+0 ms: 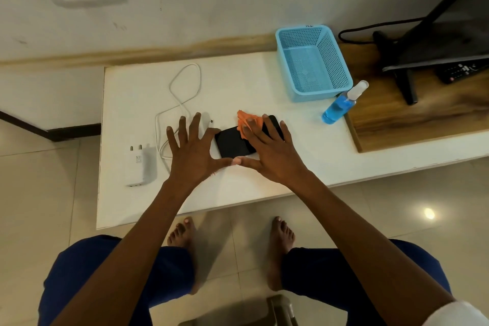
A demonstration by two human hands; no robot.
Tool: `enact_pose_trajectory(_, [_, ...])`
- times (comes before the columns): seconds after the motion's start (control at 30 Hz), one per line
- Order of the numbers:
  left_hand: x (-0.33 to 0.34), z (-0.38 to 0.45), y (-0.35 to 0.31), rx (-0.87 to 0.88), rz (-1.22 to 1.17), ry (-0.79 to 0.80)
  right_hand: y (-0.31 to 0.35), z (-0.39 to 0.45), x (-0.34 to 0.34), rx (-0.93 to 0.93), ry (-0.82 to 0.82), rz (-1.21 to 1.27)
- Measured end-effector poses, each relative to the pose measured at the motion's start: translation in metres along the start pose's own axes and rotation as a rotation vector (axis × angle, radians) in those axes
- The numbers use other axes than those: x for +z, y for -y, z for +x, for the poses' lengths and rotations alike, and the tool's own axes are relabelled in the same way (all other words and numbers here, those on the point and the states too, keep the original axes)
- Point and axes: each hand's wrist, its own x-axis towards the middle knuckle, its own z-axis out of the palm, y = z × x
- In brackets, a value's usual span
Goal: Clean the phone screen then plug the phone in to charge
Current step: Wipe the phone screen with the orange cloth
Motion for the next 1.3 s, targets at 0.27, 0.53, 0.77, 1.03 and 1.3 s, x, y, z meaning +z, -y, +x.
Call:
enact_pose_trajectory(0.27, [-0.001,-0.001,-0.003,-0.022,0.003,-0.026,-0.020,-0.001,-0.006,0.145,0.007,-0.121])
enact_pose_trajectory(0.53, [-0.001,-0.002,-0.001,-0.013,0.043,-0.055,-0.035,-0.011,-0.013,0.173,0.022,-0.056])
enact_pose_trajectory(0.77, [0.001,-0.003,-0.003,-0.006,0.041,-0.065,-0.042,-0.046,-0.006,0.147,0.060,-0.060])
enact_pose_trajectory(1.03, [-0.001,0.000,-0.001,0.001,0.041,-0.022,-0.027,-0.059,0.006,0.107,0.045,0.050])
enact_pose_trajectory(1.3, [-0.001,0.000,0.000,-0.003,0.037,-0.014,-0.004,-0.049,0.013,0.028,0.094,-0.047])
